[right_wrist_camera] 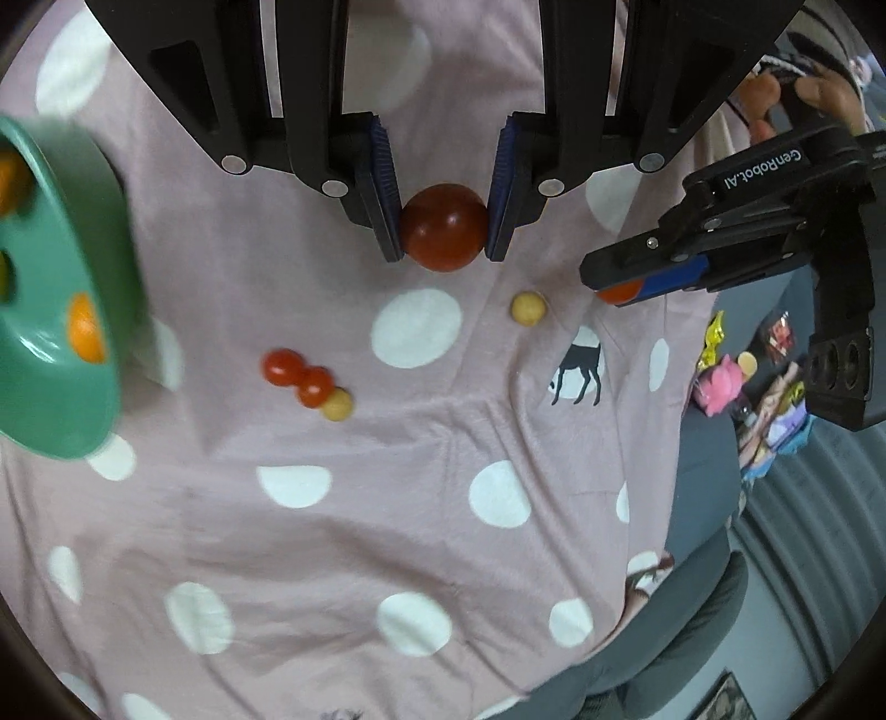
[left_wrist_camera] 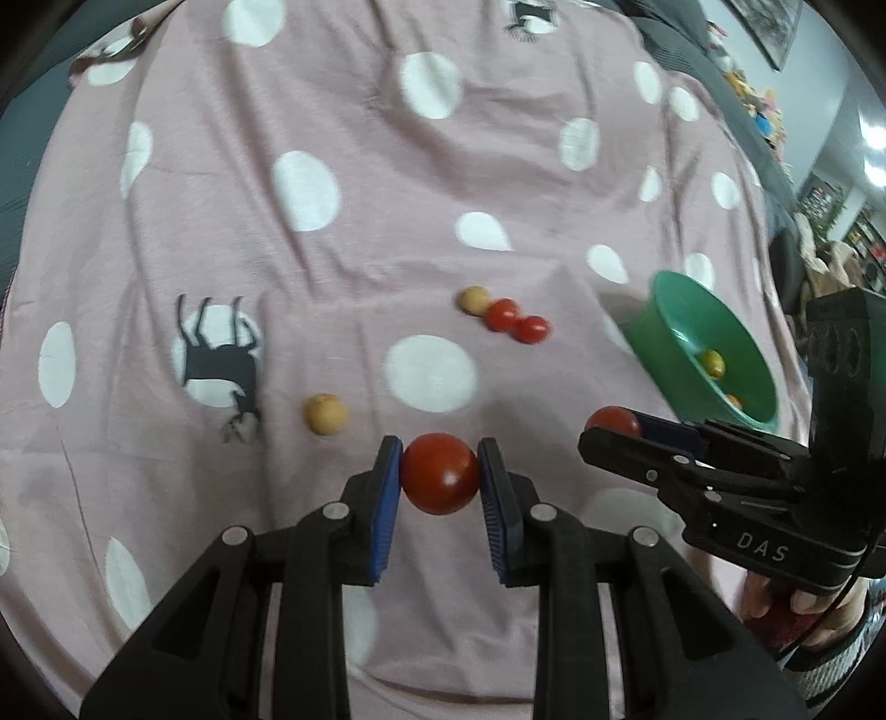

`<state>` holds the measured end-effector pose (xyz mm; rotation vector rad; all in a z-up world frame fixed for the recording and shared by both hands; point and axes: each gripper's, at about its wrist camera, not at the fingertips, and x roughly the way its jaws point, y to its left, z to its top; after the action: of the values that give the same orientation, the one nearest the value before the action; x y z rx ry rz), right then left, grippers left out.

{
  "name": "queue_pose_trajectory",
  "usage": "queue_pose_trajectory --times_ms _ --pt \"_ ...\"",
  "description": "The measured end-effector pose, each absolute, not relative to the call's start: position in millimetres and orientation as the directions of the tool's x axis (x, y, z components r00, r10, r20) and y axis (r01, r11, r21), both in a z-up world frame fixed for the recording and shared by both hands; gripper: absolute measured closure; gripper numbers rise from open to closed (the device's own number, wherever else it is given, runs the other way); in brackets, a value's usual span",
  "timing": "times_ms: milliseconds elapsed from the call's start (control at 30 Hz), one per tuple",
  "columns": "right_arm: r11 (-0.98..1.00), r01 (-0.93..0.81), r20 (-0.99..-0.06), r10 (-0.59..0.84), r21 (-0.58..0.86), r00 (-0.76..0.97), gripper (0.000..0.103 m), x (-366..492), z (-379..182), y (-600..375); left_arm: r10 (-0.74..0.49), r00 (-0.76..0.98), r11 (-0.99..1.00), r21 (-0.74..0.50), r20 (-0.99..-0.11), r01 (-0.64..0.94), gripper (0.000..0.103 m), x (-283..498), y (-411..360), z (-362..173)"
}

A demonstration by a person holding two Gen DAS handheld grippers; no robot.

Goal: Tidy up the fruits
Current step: 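Carry both red cherry tomatoes in both tools over the green bowl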

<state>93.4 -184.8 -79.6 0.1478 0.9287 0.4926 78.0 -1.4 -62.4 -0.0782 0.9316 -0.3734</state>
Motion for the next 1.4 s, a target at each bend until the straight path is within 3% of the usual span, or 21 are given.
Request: queue_pose_trajectory --times_ms 533,1400 --pt "0.891 -0.227 -0.667 0.446 0.393 0.597 0.071 49.9 -62.0 -260.8 -0.424 0.485 0.880 -0.221 -0.765 0.421 0.076 44.7 -67.3 -42.8" --pt "0.922 -0.015 -0.606 0.267 0.387 0.749 0.071 57.3 -45.6 -378.8 -0.485 0.417 0.770 -0.149 -0.768 0.621 0.076 101.7 -230.6 -24.0"
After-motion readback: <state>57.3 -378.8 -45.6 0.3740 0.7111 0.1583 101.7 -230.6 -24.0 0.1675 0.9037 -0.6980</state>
